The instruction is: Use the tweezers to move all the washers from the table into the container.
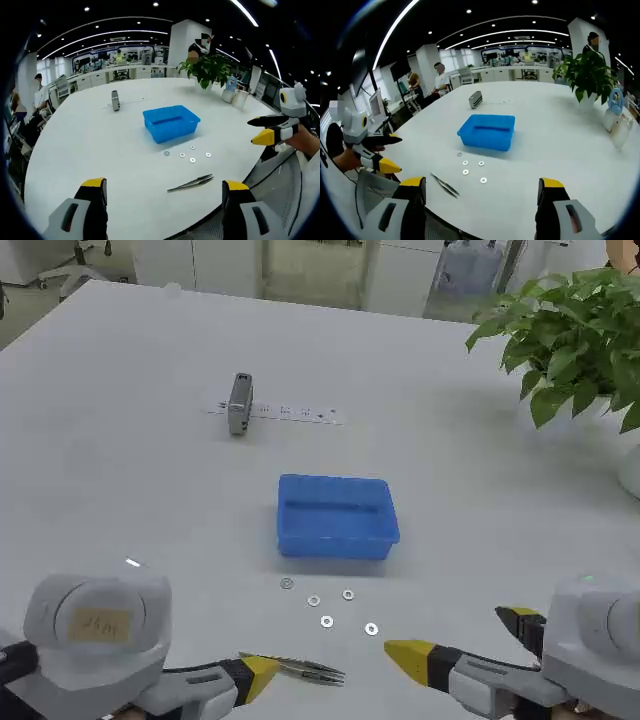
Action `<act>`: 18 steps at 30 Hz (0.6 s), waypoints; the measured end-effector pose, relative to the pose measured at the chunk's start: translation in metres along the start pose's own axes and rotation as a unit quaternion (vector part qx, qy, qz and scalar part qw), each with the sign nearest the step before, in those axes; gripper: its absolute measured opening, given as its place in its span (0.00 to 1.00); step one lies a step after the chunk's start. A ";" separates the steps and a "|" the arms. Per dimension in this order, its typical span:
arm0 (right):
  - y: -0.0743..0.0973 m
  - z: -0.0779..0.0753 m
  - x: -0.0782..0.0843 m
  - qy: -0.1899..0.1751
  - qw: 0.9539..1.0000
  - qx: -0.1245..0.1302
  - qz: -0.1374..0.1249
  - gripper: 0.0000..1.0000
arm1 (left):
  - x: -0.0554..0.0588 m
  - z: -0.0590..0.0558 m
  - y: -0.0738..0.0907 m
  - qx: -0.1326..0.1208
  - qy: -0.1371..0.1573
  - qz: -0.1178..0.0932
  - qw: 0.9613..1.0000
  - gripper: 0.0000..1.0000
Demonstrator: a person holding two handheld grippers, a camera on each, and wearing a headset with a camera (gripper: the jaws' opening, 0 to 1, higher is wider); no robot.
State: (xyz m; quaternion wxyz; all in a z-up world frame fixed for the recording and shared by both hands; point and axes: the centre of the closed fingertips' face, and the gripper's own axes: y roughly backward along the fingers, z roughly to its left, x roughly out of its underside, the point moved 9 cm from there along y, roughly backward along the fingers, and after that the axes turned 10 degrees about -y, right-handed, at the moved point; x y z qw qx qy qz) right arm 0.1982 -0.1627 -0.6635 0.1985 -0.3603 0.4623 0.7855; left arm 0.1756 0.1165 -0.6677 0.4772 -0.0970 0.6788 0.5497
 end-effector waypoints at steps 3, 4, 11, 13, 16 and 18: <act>-0.001 0.000 0.002 -0.001 1.000 0.000 0.003 0.96 | 0.000 0.000 0.000 0.000 -0.005 0.001 1.000 0.96; -0.001 0.000 0.002 0.000 1.000 0.000 0.003 0.96 | -0.001 0.000 0.000 -0.001 -0.006 0.001 1.000 0.96; -0.001 0.000 0.002 0.000 1.000 -0.002 -0.003 0.95 | -0.001 0.001 0.001 -0.003 -0.005 0.000 1.000 0.96; -0.001 0.001 0.001 0.001 1.000 -0.003 -0.002 0.95 | -0.001 0.001 0.001 -0.003 -0.004 -0.001 1.000 0.96; -0.002 0.001 0.002 0.006 1.000 -0.001 0.002 0.95 | 0.000 0.001 0.001 -0.004 -0.005 0.000 1.000 0.95; -0.002 0.001 0.002 0.007 1.000 0.000 0.004 0.95 | 0.000 0.002 0.001 -0.004 -0.003 0.000 1.000 0.95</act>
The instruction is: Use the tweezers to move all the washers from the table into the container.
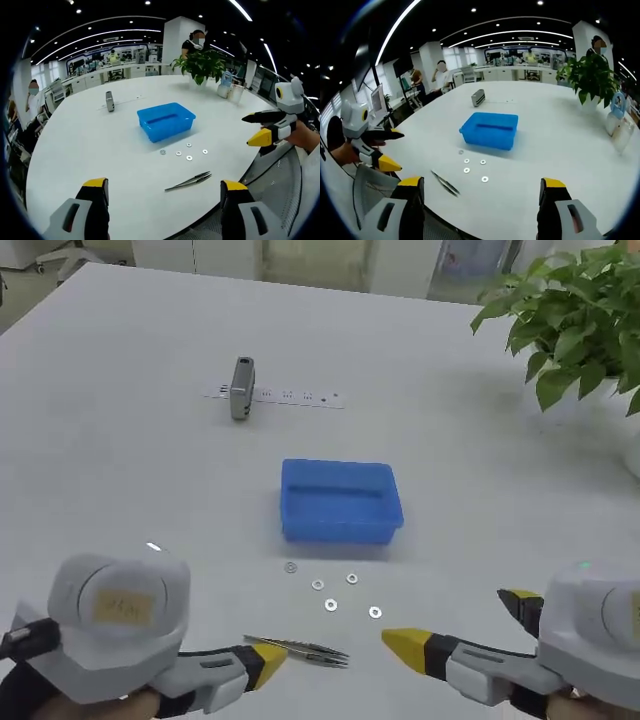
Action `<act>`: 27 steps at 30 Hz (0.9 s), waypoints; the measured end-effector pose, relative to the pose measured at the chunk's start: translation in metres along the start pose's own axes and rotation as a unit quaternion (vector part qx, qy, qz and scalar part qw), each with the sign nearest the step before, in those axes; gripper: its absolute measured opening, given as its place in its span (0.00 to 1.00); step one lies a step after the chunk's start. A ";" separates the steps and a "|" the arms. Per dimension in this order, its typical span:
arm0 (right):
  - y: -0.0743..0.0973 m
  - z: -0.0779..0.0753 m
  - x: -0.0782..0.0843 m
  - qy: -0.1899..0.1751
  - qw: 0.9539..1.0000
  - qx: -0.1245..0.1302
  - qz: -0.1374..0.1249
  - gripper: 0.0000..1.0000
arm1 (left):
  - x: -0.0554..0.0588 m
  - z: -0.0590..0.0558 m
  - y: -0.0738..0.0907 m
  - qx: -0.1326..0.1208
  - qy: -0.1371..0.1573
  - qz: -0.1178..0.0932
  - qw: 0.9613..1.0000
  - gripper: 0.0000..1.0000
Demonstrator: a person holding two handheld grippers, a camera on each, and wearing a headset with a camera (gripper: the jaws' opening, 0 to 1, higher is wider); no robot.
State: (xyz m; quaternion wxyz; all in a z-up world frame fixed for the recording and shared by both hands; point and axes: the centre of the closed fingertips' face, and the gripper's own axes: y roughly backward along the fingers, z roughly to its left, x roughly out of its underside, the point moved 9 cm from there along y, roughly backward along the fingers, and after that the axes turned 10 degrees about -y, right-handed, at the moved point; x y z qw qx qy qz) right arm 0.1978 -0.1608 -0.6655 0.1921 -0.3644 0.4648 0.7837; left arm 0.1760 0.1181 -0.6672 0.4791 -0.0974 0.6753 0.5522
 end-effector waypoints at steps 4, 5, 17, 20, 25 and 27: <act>-0.001 0.000 0.001 0.000 1.000 0.001 0.003 0.94 | 0.000 0.000 0.000 -0.001 -0.002 0.001 1.000 0.94; -0.001 -0.001 0.001 0.000 1.000 0.001 0.006 0.94 | 0.000 0.000 0.000 0.000 -0.003 0.000 1.000 0.94; -0.002 0.000 0.000 0.004 1.000 0.007 0.007 0.93 | 0.000 -0.001 -0.004 0.011 -0.007 0.001 1.000 0.92; -0.002 0.000 0.000 0.003 1.000 0.008 0.008 0.93 | 0.000 0.000 -0.005 0.013 -0.006 0.000 1.000 0.92; -0.004 0.000 0.000 0.007 1.000 0.008 0.014 0.92 | -0.002 0.001 -0.008 0.007 -0.035 0.001 0.999 0.88; -0.004 0.001 0.000 0.009 1.000 0.009 0.014 0.92 | -0.003 0.001 -0.009 0.011 -0.037 -0.004 0.999 0.88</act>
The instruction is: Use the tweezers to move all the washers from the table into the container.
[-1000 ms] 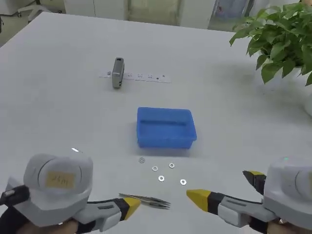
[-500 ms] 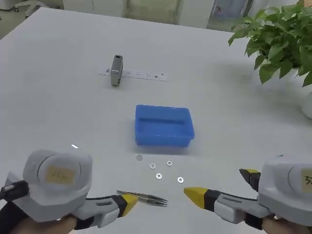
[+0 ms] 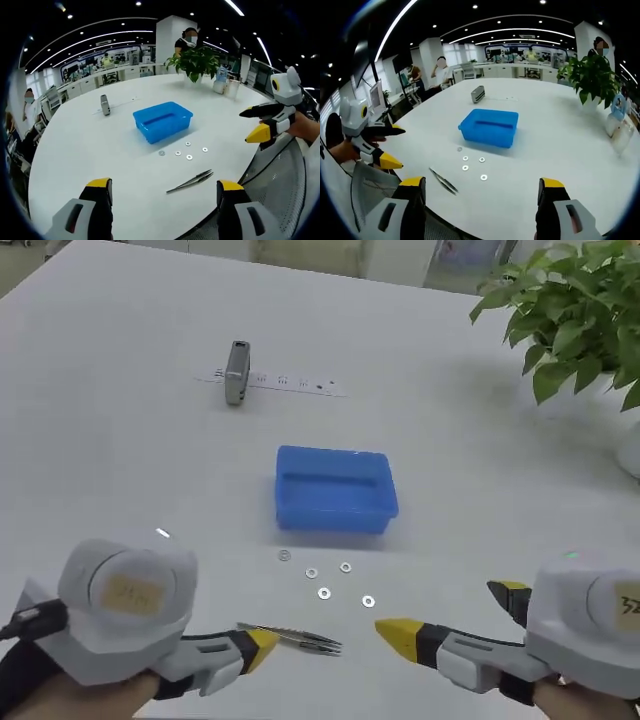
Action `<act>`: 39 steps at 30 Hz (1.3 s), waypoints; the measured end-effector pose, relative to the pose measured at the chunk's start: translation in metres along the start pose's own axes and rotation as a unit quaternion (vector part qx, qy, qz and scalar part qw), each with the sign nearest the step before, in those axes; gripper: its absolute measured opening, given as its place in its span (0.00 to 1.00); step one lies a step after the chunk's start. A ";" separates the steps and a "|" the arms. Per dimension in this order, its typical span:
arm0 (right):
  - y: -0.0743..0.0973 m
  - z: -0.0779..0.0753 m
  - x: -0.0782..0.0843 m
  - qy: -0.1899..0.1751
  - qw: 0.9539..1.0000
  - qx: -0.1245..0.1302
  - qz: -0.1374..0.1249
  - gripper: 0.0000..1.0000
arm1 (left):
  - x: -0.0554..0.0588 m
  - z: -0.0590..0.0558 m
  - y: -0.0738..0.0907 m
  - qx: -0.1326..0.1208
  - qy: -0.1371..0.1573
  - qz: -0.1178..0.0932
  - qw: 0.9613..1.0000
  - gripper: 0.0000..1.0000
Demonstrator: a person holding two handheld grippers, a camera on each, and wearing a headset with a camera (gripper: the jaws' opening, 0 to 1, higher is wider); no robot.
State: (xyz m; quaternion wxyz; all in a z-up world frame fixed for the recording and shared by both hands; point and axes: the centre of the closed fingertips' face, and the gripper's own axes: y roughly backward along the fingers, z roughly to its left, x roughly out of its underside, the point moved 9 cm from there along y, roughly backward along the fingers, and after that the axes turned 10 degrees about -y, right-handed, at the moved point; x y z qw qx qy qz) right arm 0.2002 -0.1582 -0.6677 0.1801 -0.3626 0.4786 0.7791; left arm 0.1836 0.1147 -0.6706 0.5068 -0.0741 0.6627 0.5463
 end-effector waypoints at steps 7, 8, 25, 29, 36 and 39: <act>-0.001 0.001 0.000 0.000 1.000 0.000 0.003 0.90 | -0.002 0.001 -0.007 0.018 -0.017 -0.005 1.000 0.79; -0.002 0.000 0.000 -0.002 1.000 0.002 0.005 0.90 | -0.002 0.001 -0.007 0.019 -0.019 -0.008 1.000 0.77; -0.014 -0.002 -0.002 -0.010 1.000 0.002 0.022 0.89 | 0.002 0.004 -0.035 0.063 -0.092 0.042 0.993 0.63; -0.016 -0.003 -0.002 -0.010 1.000 -0.004 0.029 0.89 | 0.003 0.003 -0.042 0.074 -0.105 0.052 0.990 0.58; -0.017 -0.006 -0.004 -0.004 0.999 -0.013 0.034 0.88 | 0.012 -0.002 -0.059 0.102 -0.130 0.074 0.983 0.42; -0.017 -0.005 -0.004 -0.001 0.999 -0.019 0.036 0.88 | 0.019 -0.006 -0.068 0.120 -0.151 0.092 0.977 0.39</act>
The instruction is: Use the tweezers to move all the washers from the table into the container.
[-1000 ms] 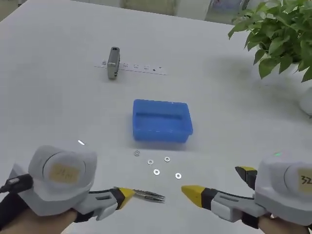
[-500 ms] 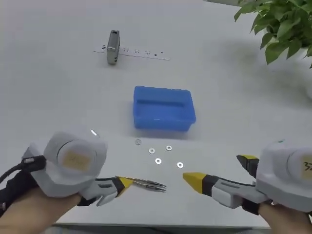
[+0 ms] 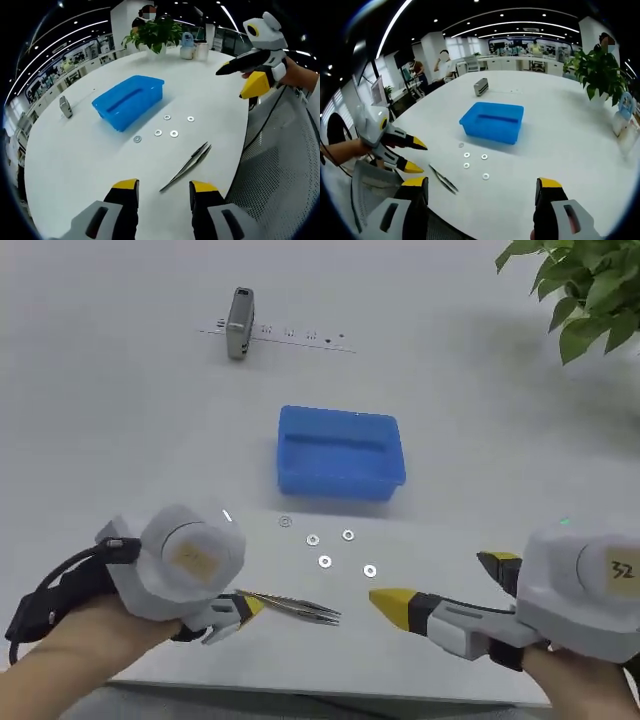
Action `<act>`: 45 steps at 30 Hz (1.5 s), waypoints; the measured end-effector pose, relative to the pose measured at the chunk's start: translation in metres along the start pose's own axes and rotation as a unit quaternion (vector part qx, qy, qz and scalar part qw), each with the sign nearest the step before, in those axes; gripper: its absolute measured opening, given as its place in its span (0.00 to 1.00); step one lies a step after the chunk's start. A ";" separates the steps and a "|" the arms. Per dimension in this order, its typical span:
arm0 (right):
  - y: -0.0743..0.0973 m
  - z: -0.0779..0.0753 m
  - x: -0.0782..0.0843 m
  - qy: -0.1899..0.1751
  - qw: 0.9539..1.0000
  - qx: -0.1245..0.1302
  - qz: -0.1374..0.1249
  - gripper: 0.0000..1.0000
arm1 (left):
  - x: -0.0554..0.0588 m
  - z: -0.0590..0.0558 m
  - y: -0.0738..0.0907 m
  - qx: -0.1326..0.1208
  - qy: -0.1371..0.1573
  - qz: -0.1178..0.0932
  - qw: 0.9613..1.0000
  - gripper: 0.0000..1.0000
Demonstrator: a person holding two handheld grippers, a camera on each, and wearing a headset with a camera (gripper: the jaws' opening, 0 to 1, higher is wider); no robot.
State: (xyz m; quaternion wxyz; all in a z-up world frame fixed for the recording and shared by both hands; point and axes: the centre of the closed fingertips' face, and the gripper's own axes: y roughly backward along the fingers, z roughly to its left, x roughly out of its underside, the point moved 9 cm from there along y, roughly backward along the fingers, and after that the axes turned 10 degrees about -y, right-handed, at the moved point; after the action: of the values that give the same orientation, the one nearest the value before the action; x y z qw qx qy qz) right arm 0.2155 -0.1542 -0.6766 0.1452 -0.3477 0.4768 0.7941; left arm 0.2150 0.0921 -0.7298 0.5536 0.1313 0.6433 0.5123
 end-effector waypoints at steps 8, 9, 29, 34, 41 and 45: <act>0.005 0.005 0.003 0.010 1.000 -0.007 -0.001 0.87 | 0.009 -0.007 -0.015 0.017 -0.039 0.023 0.999 0.24; 0.007 0.006 0.004 0.012 1.000 -0.007 -0.002 0.87 | 0.009 -0.008 -0.015 0.018 -0.039 0.022 0.999 0.23; 0.017 0.023 0.011 0.058 0.997 -0.044 -0.005 0.83 | 0.008 -0.020 -0.014 0.034 -0.080 0.034 0.996 0.00; 0.012 0.027 0.017 0.089 0.993 -0.071 0.010 0.73 | 0.003 -0.028 0.003 0.042 -0.057 0.034 0.997 0.00; 0.012 0.033 0.022 0.111 0.988 -0.105 0.038 0.62 | -0.012 -0.038 0.028 0.026 -0.023 0.011 0.999 0.00; 0.015 0.032 0.024 0.130 0.983 -0.117 0.049 0.59 | -0.020 -0.042 0.038 0.007 0.005 -0.012 1.000 0.00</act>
State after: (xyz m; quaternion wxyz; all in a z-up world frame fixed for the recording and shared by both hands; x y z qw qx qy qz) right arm 0.1766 -0.1362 -0.6735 0.0016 -0.4389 0.4117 0.7987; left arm 0.1714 0.0719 -0.6936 0.5555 0.1247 0.6510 0.5021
